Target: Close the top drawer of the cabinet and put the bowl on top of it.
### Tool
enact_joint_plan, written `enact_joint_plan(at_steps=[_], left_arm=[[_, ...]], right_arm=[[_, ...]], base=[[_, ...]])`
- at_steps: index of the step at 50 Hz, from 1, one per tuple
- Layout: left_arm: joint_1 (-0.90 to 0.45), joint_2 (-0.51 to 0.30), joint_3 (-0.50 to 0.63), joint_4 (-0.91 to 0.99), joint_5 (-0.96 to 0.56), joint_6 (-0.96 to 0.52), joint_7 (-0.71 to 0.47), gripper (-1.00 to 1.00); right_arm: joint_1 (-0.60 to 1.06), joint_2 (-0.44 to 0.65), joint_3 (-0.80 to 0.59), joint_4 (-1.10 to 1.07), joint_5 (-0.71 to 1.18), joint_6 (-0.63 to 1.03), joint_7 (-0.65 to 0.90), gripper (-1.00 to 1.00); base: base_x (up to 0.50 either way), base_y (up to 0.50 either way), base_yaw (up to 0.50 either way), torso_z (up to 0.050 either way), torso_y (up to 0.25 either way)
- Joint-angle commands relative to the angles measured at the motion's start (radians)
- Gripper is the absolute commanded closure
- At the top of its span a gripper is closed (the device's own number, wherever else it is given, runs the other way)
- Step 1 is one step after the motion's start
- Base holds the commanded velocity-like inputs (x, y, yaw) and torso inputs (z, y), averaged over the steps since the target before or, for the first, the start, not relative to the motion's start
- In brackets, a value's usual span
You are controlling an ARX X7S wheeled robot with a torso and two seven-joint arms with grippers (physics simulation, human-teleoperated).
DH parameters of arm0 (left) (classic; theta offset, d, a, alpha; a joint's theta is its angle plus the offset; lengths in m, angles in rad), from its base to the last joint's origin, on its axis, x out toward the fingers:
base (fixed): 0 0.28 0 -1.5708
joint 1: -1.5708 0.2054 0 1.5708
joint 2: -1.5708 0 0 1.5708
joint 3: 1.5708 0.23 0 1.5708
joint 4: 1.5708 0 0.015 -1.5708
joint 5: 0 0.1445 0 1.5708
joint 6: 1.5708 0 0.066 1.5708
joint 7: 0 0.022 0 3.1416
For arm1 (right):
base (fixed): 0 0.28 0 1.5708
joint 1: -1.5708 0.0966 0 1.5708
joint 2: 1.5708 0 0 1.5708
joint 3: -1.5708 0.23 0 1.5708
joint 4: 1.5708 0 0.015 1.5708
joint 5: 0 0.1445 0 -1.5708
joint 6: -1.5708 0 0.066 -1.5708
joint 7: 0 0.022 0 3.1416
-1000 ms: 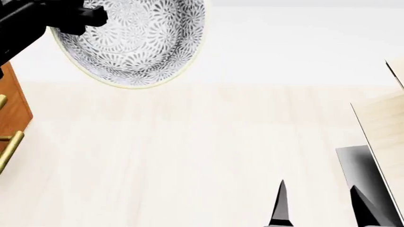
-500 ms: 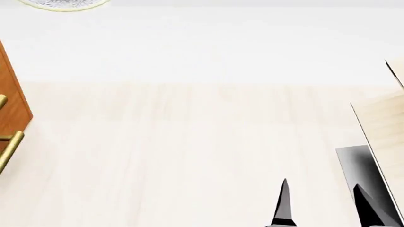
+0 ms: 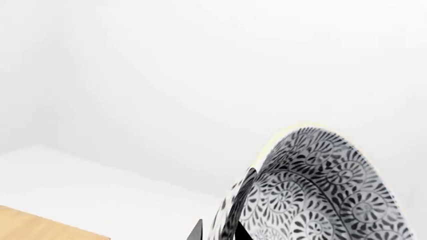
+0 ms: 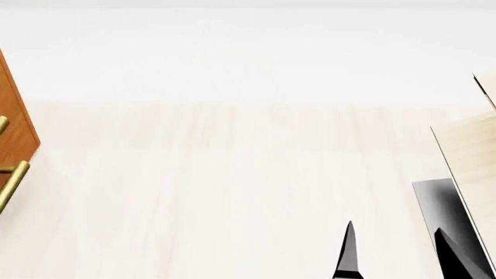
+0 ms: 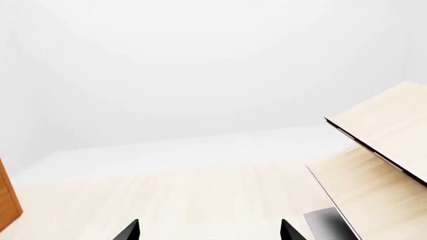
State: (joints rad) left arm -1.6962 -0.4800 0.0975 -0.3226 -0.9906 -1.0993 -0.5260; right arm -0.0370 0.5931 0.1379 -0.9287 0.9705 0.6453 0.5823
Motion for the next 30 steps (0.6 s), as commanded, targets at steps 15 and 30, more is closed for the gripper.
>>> enact_joint_plan(at_steps=[15,30], left_arm=[[-0.077,-0.046,-0.056,-0.187,0.069,0.057,-0.103,1.00],[-0.090,-0.090,-0.062,-0.276,0.116,0.109,-0.108,1.00]], right_arm=[[0.001,0.000,-0.024,0.008,-0.015,-0.009,0.003,-1.00],[0.031,0.007,-0.042,0.011,-0.001,0.004,0.018,-1.00]], base=[[0.00,0.00,0.00,0.000,0.001],[0.00,0.00,0.00,0.000,0.001]])
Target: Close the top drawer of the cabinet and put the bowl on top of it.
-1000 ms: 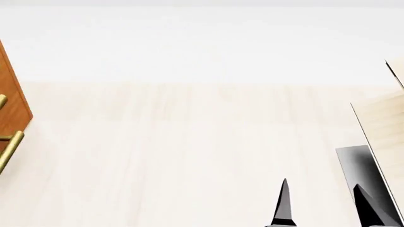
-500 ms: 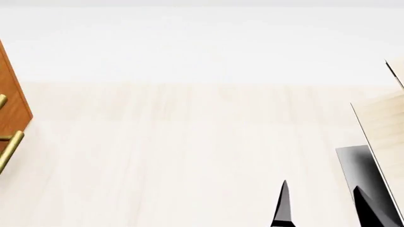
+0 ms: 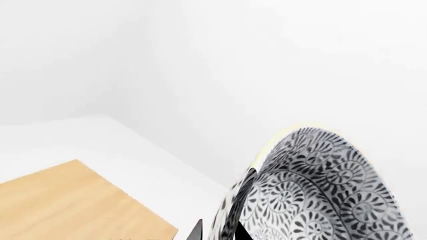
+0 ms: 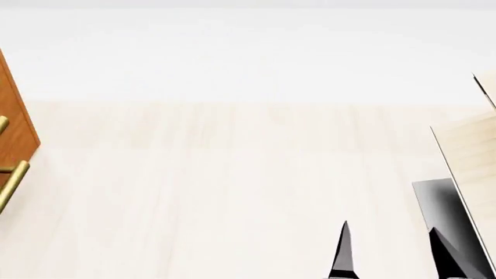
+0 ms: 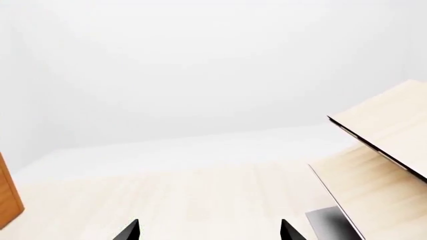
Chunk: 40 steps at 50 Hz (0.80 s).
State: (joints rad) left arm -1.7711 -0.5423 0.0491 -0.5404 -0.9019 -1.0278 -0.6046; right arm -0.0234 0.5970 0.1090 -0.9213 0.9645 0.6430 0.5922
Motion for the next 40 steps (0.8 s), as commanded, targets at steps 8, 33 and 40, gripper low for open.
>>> enact_joint_plan(at_steps=[8,33,40], left_arm=[[0.007,-0.041,-0.021,-0.067,0.031,0.051,-0.028,1.00],[0.063,-0.079,-0.014,-0.093,0.062,0.100,-0.005,1.00],[0.060,-0.094,-0.024,-0.113,0.072,0.126,-0.007,1.00]], right_arm=[[0.020,0.004,-0.023,0.004,0.000,0.007,0.011,-1.00],[0.024,0.002,-0.045,0.021,-0.017,-0.005,0.009,-1.00],[0.026,-0.001,-0.056,0.030,-0.025,-0.010,0.003,-1.00]], base=[[0.00,0.00,0.00,0.000,0.000],[0.00,0.00,0.00,0.000,0.000],[0.00,0.00,0.00,0.000,0.000]])
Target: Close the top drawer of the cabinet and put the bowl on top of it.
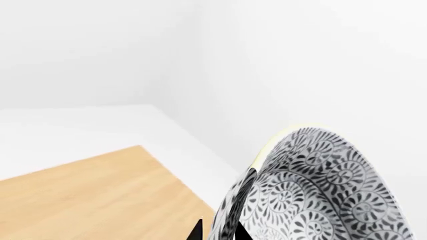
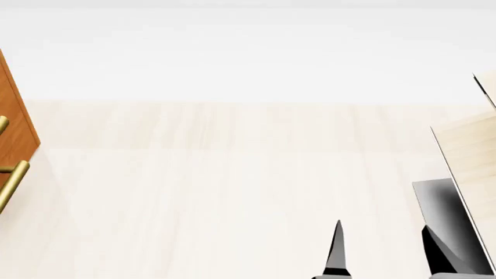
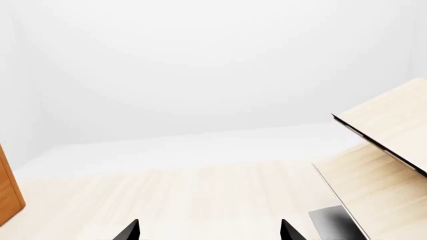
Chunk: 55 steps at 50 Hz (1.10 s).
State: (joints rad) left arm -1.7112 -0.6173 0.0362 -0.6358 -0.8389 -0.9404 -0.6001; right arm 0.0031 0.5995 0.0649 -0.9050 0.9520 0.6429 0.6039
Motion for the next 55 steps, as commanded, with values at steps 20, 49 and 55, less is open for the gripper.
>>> enact_joint_plan(at_steps=[20,49,55], left_arm=[[0.004,-0.049,-0.094,-0.102,-0.025,0.078,-0.004,1.00],[0.221,-0.114,-0.166,-0.027,-0.054,0.127,0.010,1.00],[0.245,-0.123,-0.178,-0.031,-0.057,0.136,0.014,1.00]], right_arm=[[-0.025,0.008,0.004,0.003,-0.014,-0.030,-0.007,-1.00],[-0.001,0.013,-0.027,-0.004,-0.011,-0.018,0.015,-1.00],[-0.001,0.014,-0.035,-0.007,-0.014,-0.018,0.017,-1.00]], base=[[0.00,0.00,0.00,0.001,0.000],[0.00,0.00,0.00,0.000,0.000],[0.00,0.00,0.00,0.000,0.002]])
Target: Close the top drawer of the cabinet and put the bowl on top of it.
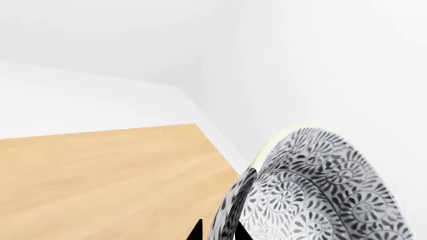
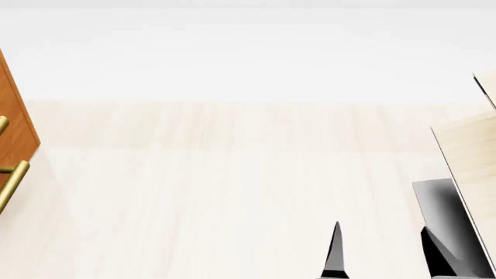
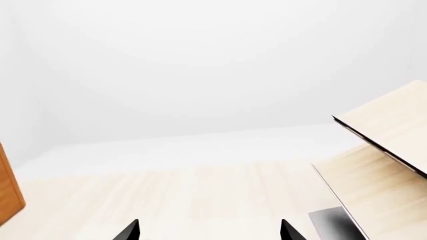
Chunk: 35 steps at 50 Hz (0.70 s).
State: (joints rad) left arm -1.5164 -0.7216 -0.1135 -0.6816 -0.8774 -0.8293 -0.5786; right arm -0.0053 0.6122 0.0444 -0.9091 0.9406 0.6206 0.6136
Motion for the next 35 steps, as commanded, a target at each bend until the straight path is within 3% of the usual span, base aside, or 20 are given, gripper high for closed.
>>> enact_joint_plan(at_steps=[1,35], left_arm=[[0.052,-0.019,-0.030,0.015,-0.018,0.026,-0.007,1.00],[0.167,-0.047,-0.057,-0.070,0.019,0.114,0.015,1.00]], right_arm=[[0.009,0.002,-0.014,-0.004,0.000,0.006,0.009,-1.00],[-0.015,0.010,-0.019,0.002,-0.014,-0.021,0.004,-1.00]], base=[[0.00,0.00,0.00,0.000,0.000],[0.00,0.00,0.00,0.000,0.000]])
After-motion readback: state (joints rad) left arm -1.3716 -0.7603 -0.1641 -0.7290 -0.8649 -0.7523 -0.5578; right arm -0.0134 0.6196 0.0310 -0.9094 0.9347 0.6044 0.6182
